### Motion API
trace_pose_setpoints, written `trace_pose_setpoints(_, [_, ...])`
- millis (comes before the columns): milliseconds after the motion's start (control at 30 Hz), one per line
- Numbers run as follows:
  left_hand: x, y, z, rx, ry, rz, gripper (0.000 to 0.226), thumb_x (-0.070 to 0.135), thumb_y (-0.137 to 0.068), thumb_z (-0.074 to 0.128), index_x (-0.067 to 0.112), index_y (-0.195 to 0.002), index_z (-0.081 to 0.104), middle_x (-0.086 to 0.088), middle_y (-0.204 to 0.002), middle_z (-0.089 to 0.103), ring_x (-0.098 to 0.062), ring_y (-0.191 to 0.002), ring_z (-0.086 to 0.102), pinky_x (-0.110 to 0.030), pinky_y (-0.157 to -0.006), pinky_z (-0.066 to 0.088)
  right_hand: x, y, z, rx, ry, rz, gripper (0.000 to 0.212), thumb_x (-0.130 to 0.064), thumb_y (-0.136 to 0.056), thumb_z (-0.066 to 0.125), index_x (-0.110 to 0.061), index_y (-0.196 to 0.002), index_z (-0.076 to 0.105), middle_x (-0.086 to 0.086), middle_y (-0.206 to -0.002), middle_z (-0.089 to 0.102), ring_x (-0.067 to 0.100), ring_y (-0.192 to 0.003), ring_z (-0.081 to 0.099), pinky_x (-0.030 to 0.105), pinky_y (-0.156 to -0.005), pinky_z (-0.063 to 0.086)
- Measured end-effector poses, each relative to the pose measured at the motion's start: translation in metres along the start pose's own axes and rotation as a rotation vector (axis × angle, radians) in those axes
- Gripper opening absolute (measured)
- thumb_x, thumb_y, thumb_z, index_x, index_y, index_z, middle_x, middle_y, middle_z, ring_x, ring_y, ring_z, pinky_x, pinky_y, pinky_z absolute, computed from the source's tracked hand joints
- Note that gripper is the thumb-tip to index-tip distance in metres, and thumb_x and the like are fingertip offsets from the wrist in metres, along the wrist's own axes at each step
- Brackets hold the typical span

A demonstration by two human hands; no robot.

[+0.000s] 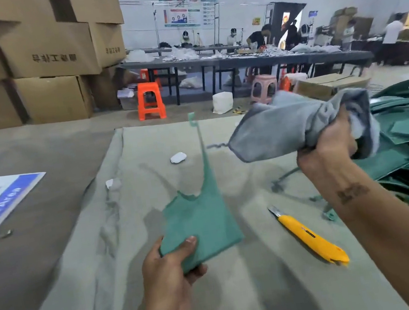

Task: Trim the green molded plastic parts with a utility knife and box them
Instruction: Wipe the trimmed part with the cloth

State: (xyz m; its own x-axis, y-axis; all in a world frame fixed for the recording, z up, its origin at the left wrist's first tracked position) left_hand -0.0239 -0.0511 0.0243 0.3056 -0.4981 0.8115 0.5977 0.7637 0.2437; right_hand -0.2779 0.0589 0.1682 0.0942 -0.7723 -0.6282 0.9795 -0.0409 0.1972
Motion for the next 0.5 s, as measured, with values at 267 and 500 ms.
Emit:
trace_pose_setpoints(267, [0.01, -0.005, -0.002, 0.197, 0.258, 0.105, 0.024, -0.003, -0.077, 0.072, 0.016, -0.091, 0.069, -0.002, -0.082, 0.074, -0.014, -0.06, 0.067, -0.028, -0.044, 0.052, 0.098, 0.006, 0.001, -0.215, 0.363, -0.124, 0.063, -0.053, -0.079, 0.083, -0.025, -0.132, 0.064, -0.009, -0.113, 0.076, 0.006, -0.095, 0.075, 0.04, -0.093, 0.062])
trace_pose_setpoints(500, [0.011, -0.003, 0.002, 0.112, 0.223, 0.1, 0.024, 0.003, -0.076, 0.071, 0.015, -0.097, 0.07, -0.002, -0.083, 0.074, -0.013, -0.059, 0.066, -0.026, -0.042, 0.049, 0.16, -0.016, -0.038, -0.945, 1.794, -0.302, 0.067, -0.048, -0.097, 0.064, -0.03, -0.155, 0.038, 0.01, -0.148, 0.053, 0.04, -0.144, 0.037, 0.051, -0.117, 0.033])
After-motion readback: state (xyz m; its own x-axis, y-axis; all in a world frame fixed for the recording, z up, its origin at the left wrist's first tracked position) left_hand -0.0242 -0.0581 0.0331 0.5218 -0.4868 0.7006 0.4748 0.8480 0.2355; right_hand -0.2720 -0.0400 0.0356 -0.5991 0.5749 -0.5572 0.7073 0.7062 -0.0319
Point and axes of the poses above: each hand's wrist, its own y-axis away from the middle knuckle, its own z-axis out of the palm, x = y × z, the point moved 1 cm from there along -y, towards the middle knuckle
